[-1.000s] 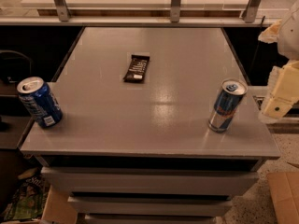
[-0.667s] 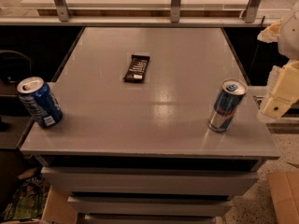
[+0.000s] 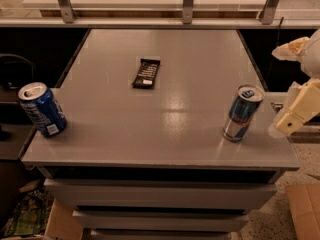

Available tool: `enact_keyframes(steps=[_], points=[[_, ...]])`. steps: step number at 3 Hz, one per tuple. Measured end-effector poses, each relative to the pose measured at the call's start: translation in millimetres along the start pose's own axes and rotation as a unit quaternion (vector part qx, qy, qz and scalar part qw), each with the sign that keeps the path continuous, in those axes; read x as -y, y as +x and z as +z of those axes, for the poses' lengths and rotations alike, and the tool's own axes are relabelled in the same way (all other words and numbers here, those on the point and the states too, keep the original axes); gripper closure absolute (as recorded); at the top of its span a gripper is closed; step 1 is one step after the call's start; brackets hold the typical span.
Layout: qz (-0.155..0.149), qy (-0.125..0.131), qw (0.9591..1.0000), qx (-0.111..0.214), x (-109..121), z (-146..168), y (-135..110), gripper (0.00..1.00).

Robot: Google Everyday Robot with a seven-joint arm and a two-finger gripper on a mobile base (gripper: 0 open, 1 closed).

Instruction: Move redbull can near rxbar chocolate

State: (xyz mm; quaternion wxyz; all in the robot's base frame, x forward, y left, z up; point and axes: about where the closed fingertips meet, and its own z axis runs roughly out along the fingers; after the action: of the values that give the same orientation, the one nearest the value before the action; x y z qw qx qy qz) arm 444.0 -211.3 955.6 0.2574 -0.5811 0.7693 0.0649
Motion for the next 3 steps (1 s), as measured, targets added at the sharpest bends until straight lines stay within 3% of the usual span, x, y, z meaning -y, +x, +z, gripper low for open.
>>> enact_keyframes(steps=[1,2,3], points=[[0.017,-0.015,0.9969,0.076,-1.8,17.6,5.8,0.0],[0.035,-0.019,0.9873,0.154,-2.0,31.4,10.9,0.0],[0.05,-0.015,0.9748,0.217,-1.6,40.7,14.5,0.0]])
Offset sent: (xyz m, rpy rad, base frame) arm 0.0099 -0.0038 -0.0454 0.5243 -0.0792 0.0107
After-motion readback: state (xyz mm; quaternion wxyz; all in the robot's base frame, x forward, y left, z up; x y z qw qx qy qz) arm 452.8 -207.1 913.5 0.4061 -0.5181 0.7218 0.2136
